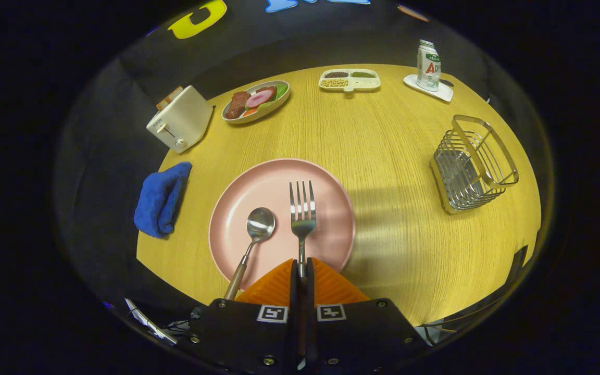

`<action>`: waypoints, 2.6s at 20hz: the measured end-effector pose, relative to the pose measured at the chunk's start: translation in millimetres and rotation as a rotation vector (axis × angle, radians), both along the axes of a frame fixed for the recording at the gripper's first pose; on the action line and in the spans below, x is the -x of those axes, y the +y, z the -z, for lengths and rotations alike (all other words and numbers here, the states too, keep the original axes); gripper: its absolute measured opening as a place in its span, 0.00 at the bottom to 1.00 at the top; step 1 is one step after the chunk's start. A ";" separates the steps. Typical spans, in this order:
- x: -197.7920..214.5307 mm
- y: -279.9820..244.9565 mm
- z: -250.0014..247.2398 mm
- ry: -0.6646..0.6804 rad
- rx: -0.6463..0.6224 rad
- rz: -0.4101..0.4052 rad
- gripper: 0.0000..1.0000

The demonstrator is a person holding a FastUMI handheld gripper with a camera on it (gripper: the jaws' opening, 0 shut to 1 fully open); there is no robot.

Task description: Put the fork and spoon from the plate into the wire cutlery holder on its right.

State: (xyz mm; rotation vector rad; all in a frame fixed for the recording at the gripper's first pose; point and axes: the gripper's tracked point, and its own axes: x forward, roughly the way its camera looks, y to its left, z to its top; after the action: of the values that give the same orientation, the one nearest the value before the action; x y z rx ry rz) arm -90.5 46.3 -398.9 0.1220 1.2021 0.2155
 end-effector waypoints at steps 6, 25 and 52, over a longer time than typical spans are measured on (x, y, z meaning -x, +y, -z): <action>-22.5 -44.2 -32.0 -0.078 -0.020 0.143 0.06; -67.2 -181.7 -55.7 -0.017 0.066 0.444 0.06; -76.0 -187.9 -59.6 0.051 0.108 0.361 0.98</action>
State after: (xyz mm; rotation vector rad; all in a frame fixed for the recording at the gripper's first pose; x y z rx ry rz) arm -14.5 -141.6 -339.3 0.2477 1.2176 -0.1689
